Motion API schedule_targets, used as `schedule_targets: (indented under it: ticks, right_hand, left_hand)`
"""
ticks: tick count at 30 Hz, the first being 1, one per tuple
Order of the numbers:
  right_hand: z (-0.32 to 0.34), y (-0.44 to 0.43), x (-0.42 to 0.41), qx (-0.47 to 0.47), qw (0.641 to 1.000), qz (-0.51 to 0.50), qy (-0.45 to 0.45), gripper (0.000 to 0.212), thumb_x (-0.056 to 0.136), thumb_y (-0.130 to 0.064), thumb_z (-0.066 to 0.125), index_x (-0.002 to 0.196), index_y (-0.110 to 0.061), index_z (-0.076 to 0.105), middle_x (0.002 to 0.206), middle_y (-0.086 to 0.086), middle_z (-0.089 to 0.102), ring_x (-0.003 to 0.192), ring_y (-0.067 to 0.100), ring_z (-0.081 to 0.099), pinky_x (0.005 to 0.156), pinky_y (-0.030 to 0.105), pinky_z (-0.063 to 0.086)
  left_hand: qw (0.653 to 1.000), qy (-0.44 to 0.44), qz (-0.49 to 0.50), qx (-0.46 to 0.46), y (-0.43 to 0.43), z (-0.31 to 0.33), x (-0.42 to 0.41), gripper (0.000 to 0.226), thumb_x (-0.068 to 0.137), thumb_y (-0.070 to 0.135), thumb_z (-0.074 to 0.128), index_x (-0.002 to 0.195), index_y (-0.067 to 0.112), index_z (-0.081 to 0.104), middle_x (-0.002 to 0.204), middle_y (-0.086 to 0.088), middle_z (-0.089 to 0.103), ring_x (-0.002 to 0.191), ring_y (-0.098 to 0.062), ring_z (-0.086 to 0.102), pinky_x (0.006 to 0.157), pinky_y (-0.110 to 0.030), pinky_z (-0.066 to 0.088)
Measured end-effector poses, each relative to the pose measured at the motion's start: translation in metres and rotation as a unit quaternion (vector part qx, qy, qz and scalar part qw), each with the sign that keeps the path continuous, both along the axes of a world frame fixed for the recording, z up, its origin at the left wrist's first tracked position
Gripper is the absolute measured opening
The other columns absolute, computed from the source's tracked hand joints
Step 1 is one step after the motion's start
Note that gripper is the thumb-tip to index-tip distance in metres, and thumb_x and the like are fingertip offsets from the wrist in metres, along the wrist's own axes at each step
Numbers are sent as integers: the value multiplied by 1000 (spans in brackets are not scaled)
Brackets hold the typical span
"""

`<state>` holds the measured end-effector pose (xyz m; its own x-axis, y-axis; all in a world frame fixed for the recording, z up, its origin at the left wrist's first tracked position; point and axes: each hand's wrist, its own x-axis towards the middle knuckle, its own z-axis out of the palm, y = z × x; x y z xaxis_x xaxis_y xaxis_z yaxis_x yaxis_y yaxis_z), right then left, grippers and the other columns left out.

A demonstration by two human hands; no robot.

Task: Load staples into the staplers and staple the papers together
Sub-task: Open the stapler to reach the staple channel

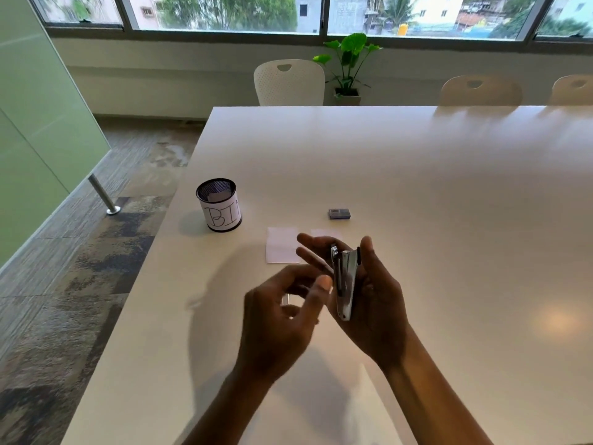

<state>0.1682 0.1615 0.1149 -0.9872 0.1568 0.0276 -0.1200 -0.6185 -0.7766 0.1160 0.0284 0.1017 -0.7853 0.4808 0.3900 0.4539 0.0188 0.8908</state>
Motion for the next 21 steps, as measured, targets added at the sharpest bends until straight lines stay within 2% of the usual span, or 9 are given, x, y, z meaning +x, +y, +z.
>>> schedule_targets:
  ticks: [3,5,7,10,12,14,16,18,21]
  right_hand:
    - [-4,-4,3,34,999,-11,-22,66,97,-65,33,137,-17,56,153,5,47,143,27,42,115,62,28]
    - [-3,-6,5,67,996,-30,-45,68,95,-67,27,133,-20,60,148,3,53,134,26,53,107,54,45]
    - [-1,-6,9,111,990,-59,-65,71,91,-70,28,130,-22,63,141,3,59,128,27,59,96,45,55]
    - [2,-2,17,191,972,-117,-65,71,86,-71,40,129,-19,63,132,3,66,123,28,62,97,53,53]
    - [6,5,25,260,952,-156,-47,51,95,-51,45,125,-15,66,123,5,71,118,27,66,99,54,53]
    - [10,10,31,312,933,-178,-32,34,97,-28,53,121,-9,67,115,8,74,111,27,70,93,50,57]
    - [12,14,36,322,929,-179,-33,30,93,-20,59,118,-7,68,111,9,76,105,27,72,86,48,60]
    - [12,16,39,324,930,-168,-38,31,90,-20,62,118,-8,69,111,7,76,103,26,73,82,45,62]
    - [12,17,41,314,937,-149,-39,30,88,-20,64,117,-14,71,111,4,77,102,24,74,79,35,62]
  left_hand:
    - [994,-94,-58,-4,10,4,9,38,90,51,64,114,23,72,99,9,78,96,-16,74,71,-39,65]
    - [990,-122,-65,0,12,4,11,36,85,48,65,116,30,70,103,10,78,101,-14,73,80,-40,63]
    - [987,-141,-75,7,13,4,12,32,83,43,66,113,34,68,102,10,78,99,-13,74,79,-40,64]
    - [985,-150,-81,16,12,4,9,31,83,37,68,113,31,70,102,7,78,96,-17,75,71,-40,65]
    - [985,-149,-80,23,8,6,5,30,84,34,69,114,29,71,103,6,78,94,-18,75,67,-37,64]
    - [986,-143,-84,16,5,8,-1,27,86,31,71,113,28,73,101,6,77,92,-18,74,67,-37,64]
    - [986,-134,-100,4,3,10,-6,24,88,28,73,112,28,74,97,6,77,90,-18,74,68,-35,64]
    - [985,-124,-119,-9,1,11,-7,23,88,29,73,111,32,74,95,9,77,90,-15,75,69,-31,63]
    - [987,-96,-124,-22,1,12,-7,25,88,33,73,113,30,73,98,10,78,97,-13,74,77,-32,63]
